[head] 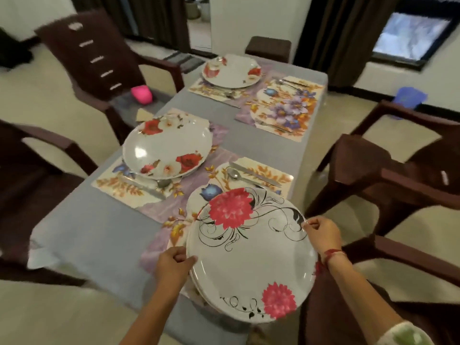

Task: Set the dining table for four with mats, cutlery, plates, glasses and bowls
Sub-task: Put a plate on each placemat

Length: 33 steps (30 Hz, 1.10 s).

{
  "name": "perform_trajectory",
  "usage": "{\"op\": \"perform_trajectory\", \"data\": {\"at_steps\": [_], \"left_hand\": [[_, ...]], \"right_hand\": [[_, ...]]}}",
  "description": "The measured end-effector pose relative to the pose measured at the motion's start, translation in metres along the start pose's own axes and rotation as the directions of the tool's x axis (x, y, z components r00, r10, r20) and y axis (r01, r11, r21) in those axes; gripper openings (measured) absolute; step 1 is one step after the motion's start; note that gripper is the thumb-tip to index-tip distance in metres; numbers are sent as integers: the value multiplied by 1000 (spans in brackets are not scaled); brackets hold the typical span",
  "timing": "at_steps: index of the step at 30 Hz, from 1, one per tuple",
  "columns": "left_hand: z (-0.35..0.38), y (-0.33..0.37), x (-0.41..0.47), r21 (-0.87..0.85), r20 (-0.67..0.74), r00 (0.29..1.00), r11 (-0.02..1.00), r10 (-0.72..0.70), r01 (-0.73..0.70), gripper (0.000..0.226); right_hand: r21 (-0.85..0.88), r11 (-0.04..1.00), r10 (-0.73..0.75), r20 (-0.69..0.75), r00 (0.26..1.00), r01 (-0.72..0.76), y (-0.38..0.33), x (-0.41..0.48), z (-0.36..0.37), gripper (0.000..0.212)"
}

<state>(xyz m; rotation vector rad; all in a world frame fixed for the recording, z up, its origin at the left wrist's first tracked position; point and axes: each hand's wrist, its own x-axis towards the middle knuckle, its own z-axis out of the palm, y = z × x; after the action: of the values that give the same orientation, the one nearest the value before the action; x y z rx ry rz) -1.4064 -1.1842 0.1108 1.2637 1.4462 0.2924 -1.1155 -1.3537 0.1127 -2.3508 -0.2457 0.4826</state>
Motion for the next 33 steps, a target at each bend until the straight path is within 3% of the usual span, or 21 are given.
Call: {"op": "perform_trajectory", "data": {"at_steps": [11,20,26,33], "left_hand": [[35,-17,-38,-141,-245,961,985,-130,98,24],[61,-4,-52,-105,-514,832,978,-209,180,35],[78,1,-61,-26,-619,774,989,-128,143,26],[88,1,-62,-179,-637,748,979,-187,93,24]], "right_hand": [[-129,962,-209,227,951,242,-56,58,23,8],[-111,888,-344,482,806,446,-65,100,37,9],[-114,858,-372,533,760,500,-70,110,34,10],[-139,854,-371,513,774,501,-75,106,34,14]]}}
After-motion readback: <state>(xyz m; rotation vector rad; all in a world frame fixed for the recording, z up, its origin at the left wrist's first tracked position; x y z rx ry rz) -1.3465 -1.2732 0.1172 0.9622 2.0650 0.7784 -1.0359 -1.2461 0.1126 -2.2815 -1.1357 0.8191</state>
